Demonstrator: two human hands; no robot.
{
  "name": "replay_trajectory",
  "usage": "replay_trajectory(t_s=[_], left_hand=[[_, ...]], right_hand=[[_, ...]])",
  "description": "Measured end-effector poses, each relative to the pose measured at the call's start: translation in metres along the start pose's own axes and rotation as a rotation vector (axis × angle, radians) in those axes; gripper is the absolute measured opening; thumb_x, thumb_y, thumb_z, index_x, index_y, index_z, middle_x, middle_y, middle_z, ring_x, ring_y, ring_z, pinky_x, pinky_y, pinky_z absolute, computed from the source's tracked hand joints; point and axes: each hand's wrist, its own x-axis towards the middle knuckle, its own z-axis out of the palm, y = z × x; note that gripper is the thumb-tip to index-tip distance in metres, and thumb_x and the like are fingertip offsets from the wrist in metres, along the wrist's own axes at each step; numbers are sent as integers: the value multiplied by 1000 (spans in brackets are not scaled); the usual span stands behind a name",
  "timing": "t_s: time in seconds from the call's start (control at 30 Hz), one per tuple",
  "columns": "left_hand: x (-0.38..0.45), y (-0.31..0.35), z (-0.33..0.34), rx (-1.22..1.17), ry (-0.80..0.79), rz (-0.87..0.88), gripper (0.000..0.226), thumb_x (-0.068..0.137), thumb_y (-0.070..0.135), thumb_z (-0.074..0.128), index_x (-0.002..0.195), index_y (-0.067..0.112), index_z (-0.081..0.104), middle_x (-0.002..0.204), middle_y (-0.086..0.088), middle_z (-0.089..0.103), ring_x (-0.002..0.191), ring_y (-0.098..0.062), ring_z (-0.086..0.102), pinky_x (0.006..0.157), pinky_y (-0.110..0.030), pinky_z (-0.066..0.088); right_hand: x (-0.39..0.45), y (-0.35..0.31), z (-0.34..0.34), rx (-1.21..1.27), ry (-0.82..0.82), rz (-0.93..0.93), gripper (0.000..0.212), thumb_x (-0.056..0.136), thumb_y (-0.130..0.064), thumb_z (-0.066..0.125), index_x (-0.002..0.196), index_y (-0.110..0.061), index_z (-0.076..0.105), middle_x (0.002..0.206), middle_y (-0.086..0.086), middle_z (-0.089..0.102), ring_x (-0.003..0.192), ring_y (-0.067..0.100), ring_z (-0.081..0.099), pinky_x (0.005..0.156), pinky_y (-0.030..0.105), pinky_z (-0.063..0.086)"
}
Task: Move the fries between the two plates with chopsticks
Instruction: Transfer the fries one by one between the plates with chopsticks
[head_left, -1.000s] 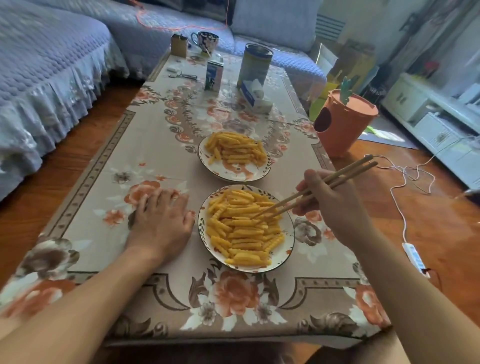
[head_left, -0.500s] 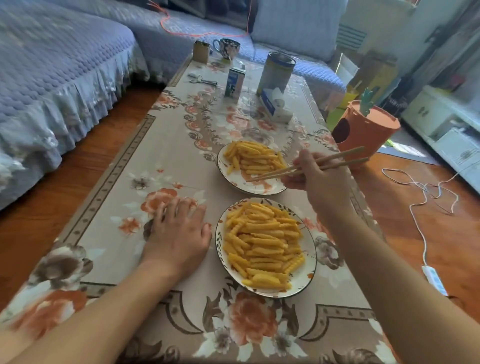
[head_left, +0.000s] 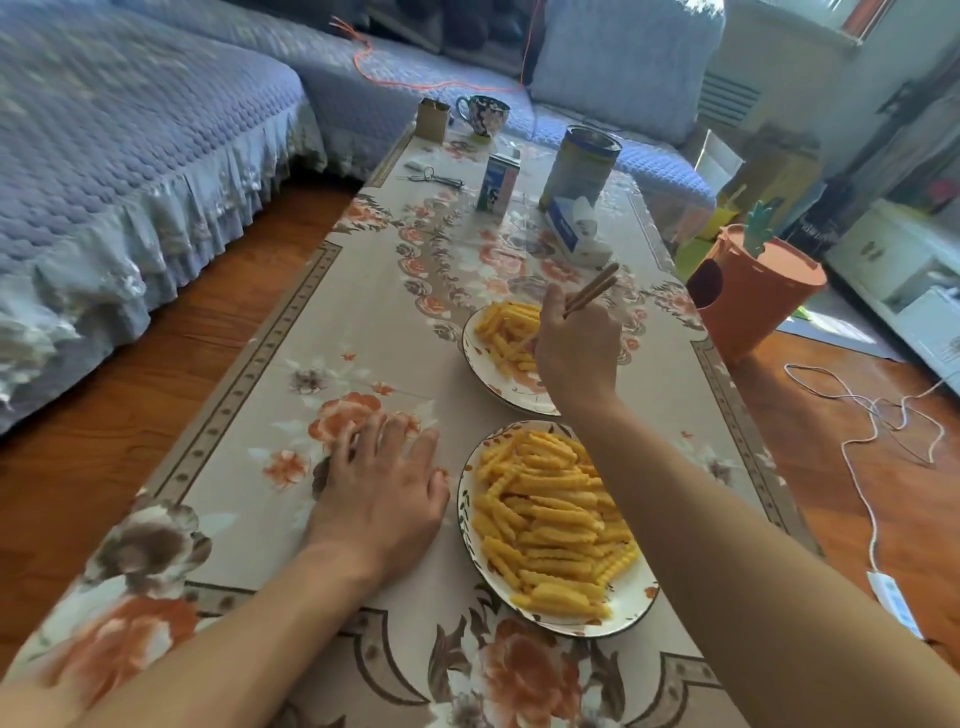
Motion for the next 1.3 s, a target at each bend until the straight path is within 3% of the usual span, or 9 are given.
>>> replay_trajectory(t_s=[0.13, 0.23, 0.4, 0.6, 0.93, 1.1, 1.3], left_hand=[[1, 0, 1, -4, -13, -8, 57, 95, 52, 23, 147, 32, 38, 153, -2, 35, 148, -27, 22, 123, -53, 13], [1, 0, 0, -2, -18, -21, 60, 94, 53, 20, 148, 34, 36, 155, 0, 33, 149, -25, 20, 124, -52, 11], [0, 1, -1, -11, -12, -25, 55, 97, 52, 26, 147, 33, 39, 153, -2, 36, 148, -26, 22, 124, -52, 12], [-1, 6, -4, 9, -1, -33, 59, 92, 53, 21, 141, 32, 44, 147, -5, 42, 142, -28, 29, 120, -52, 19], [-2, 5, -4, 2, -7, -41, 62, 93, 54, 22, 146, 32, 42, 151, -5, 41, 145, -29, 28, 122, -52, 18], [-2, 6, -3, 3, 3, -32, 57, 96, 51, 25, 148, 31, 39, 151, -4, 39, 146, -27, 25, 124, -51, 15], [-3, 6, -2, 3, 8, -26, 57, 96, 50, 24, 148, 30, 39, 152, -4, 38, 149, -28, 23, 125, -51, 12]], right_hand=[[-11, 15, -36, 52, -32, -3, 46, 104, -39, 51, 71, -12, 67, 65, 11, 71, 56, 25, 72, 65, 46, 62], [-23, 26, -73, 248, -25, 89, 42, 106, -36, 52, 80, -7, 67, 69, 18, 72, 53, 24, 72, 59, 39, 63], [-43, 35, -137, 459, -60, 120, 41, 107, -30, 52, 80, -2, 65, 54, 7, 67, 50, 26, 69, 54, 39, 63], [-69, 50, -179, 339, -301, -5, 38, 106, -26, 53, 78, -5, 67, 59, 19, 67, 55, 40, 70, 62, 58, 60], [-73, 45, -180, 350, -387, -25, 34, 105, -21, 53, 85, 2, 66, 60, 14, 67, 55, 35, 70, 56, 41, 62], [-50, 38, -169, 417, -249, 7, 36, 106, -25, 51, 86, 2, 66, 62, 16, 68, 58, 35, 71, 58, 41, 64], [-26, 19, -102, 404, -171, 0, 29, 105, -25, 57, 86, -6, 69, 63, 7, 70, 59, 26, 72, 63, 44, 65]])
